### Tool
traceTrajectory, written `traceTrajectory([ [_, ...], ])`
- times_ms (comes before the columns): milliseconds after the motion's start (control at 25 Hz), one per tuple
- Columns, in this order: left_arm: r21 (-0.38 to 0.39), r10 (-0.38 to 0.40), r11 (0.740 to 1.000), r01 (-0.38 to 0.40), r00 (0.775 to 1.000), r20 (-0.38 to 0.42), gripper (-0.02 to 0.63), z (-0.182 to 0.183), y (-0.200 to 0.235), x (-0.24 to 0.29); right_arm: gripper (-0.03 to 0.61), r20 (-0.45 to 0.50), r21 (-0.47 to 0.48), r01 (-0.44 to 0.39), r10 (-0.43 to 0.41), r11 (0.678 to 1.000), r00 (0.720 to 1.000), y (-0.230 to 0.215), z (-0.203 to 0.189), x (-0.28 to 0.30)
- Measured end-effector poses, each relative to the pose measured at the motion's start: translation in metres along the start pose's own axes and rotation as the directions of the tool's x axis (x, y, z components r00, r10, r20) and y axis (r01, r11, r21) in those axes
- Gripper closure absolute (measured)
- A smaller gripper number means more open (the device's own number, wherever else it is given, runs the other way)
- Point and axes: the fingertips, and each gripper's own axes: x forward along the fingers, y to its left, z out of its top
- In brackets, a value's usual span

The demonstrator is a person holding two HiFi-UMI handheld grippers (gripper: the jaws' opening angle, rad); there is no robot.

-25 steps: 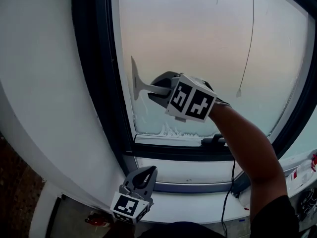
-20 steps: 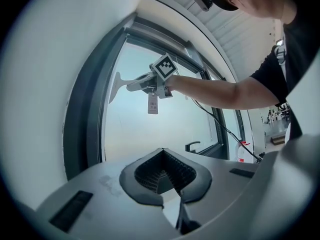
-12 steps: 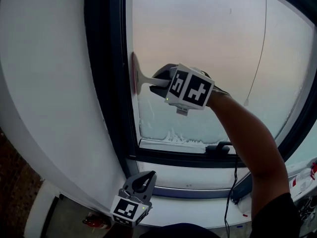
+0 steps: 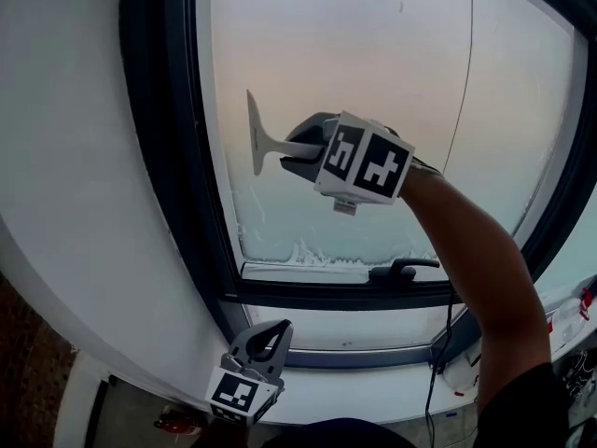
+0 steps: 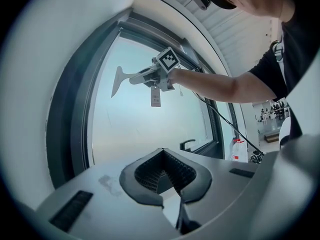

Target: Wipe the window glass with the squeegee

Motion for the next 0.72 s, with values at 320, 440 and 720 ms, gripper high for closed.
traceTrajectory([
  [320,-0.04,-0.076,0.996,0.077,0.997,0.027,0.612,0.012,-0.04,0.028,0.511,-0.028,0.033,0.037,-0.036,0.999,0.999,-0.001,-0.035,-0.047],
  [440,-0.036,-0.101,0.994,0.102,0.994,0.029,0.614,0.013,-0.055,0.038,0.511,-0.05,0.039,0.046,-0.044,0.998,0.998,-0.001,-0.05,-0.065],
  [720,-0.042,-0.143,0.989,0.144,0.989,0.034,0.612,0.017,-0.087,0.06,0.511,-0.088,0.052,0.063,-0.058,0.997,0.994,-0.004,-0.082,-0.105],
])
